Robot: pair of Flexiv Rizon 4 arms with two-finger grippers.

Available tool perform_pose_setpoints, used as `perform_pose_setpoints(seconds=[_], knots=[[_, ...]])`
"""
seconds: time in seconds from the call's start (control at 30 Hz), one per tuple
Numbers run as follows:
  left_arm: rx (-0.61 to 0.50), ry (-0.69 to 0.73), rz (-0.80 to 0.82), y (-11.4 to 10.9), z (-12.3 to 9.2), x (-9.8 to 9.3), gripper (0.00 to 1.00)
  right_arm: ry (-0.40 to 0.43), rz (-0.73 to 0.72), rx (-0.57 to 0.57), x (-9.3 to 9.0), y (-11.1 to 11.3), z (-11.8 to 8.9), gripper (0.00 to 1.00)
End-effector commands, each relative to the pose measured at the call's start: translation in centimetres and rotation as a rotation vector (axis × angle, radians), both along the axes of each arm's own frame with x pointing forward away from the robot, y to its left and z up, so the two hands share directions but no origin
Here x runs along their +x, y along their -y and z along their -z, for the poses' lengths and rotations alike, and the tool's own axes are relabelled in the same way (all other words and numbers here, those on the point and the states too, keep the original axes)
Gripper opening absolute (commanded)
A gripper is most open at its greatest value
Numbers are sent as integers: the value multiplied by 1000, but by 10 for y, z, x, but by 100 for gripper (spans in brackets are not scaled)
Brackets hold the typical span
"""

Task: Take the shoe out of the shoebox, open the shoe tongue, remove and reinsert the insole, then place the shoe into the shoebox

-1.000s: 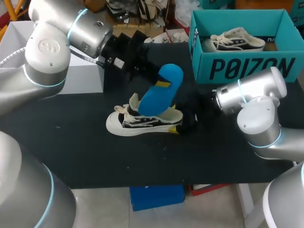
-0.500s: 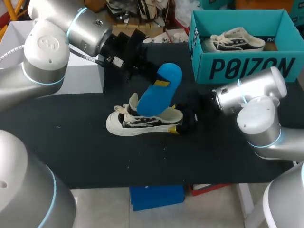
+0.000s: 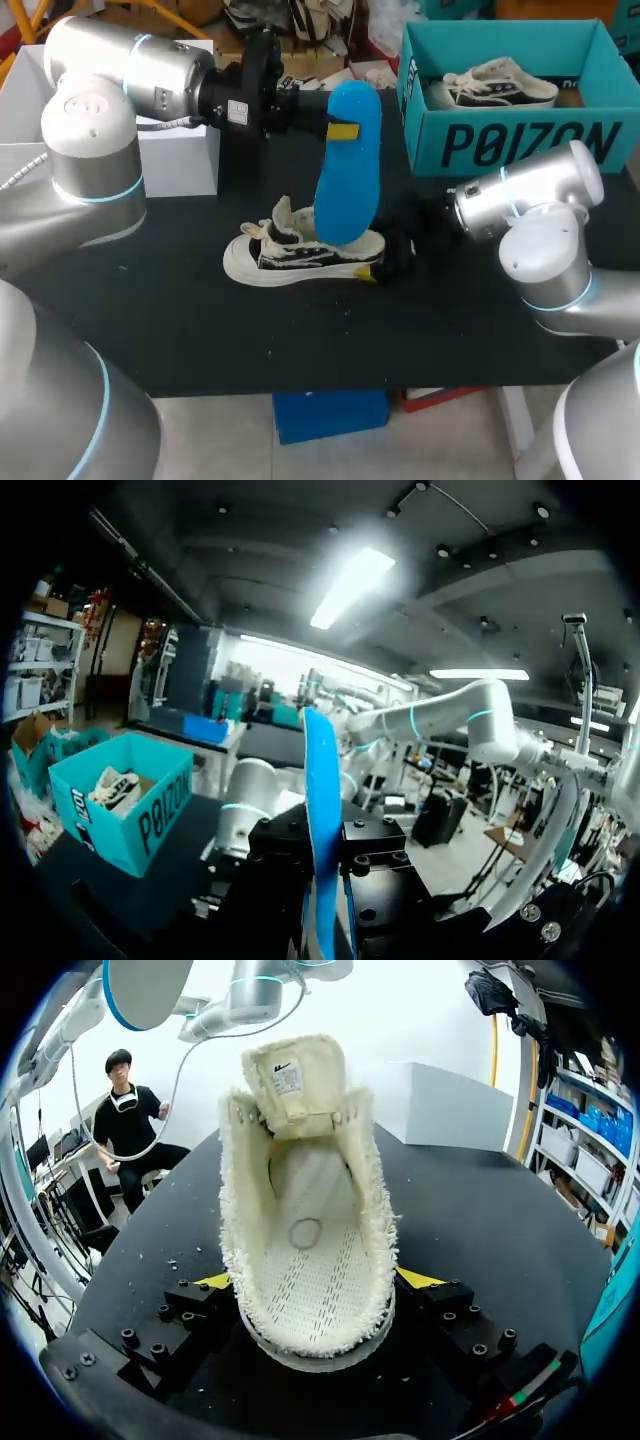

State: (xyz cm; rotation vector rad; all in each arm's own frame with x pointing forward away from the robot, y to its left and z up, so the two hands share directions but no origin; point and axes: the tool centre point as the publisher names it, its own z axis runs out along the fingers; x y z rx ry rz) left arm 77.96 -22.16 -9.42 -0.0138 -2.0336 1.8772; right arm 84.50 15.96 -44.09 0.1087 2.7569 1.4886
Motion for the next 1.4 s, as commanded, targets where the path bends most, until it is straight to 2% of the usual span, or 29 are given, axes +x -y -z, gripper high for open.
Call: perform_pose_setpoints(seconds=[0.03, 0.23, 0.43, 0.83, 1.03, 1.4], knots=[[-29, -6, -44, -5, -28, -14, 0, -1, 1, -2, 0, -1, 1, 0], [-7, 49, -13, -5, -85, -23, 0, -1, 1, -2, 0, -1, 1, 0], [20, 55, -21, -4, -114, -33, 0, -1, 1, -2, 0, -1, 1, 0], [-34, -14, -45, -9, -130, -39, 0, -1, 1, -2, 0, -1, 1, 0], [-69, -54, -28, -10, -132, -39, 0, -1, 1, -2, 0, -1, 1, 0], [-68, -37, -41, -10, -133, -38, 0, -1, 1, -2, 0, -1, 1, 0]])
